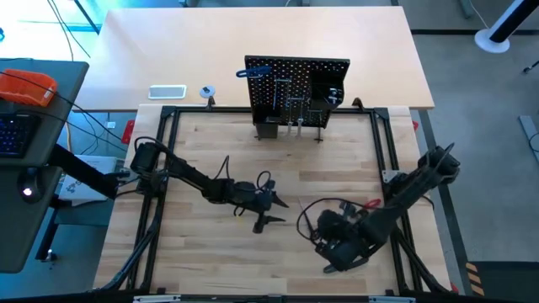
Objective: Hang tools onto peg board
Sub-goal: Put the bradawl on the pegboard
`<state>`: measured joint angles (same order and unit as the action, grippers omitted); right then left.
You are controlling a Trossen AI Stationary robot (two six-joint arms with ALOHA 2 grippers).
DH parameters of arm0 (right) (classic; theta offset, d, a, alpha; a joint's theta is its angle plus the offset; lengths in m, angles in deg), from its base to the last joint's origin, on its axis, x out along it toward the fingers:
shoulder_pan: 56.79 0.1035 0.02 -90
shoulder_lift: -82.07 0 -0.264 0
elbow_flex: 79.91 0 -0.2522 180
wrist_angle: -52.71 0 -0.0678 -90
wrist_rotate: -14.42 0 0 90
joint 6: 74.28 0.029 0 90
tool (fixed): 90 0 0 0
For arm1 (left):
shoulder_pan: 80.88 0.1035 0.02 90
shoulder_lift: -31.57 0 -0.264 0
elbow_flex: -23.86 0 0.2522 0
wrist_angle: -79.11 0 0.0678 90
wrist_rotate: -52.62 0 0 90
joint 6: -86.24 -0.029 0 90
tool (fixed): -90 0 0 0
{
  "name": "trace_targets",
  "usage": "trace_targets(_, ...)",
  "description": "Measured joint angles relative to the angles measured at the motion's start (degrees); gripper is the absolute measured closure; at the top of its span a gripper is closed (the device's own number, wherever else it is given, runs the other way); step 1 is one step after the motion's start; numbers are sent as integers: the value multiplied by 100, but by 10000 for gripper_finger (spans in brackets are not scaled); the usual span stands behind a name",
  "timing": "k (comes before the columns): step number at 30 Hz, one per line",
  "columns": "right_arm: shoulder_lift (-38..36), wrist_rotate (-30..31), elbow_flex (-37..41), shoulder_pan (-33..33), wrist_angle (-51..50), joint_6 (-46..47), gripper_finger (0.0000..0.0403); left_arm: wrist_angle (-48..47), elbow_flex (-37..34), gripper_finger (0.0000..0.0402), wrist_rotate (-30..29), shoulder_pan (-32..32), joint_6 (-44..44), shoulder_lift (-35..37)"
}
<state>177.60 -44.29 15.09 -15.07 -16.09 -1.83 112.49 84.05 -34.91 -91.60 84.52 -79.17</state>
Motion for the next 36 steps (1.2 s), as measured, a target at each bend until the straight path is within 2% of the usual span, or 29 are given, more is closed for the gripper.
trace_targets(3,24,323,723,131,908,803,318,76,0,179,-5,-23,142,0)
trace_targets(6,200,346,1178,163,1753,926,318,126,0,179,-22,-78,225,0)
trace_targets(9,520,429,1293,157,2305,827,318,218,0,179,-59,-129,315,0)
trace_targets(15,1354,425,819,157,2145,501,318,270,0,179,-158,-179,457,1)
trace_targets(21,1990,535,516,183,1845,565,318,283,0,179,-187,-177,583,2)
trace_targets(24,2076,609,494,189,1889,570,325,268,-2,179,-188,-177,606,2)
trace_targets(28,2090,671,510,194,1870,477,364,235,-2,179,-187,-177,563,2)
trace_targets(36,2035,607,510,182,1662,203,364,60,-4,179,-187,-168,209,2)
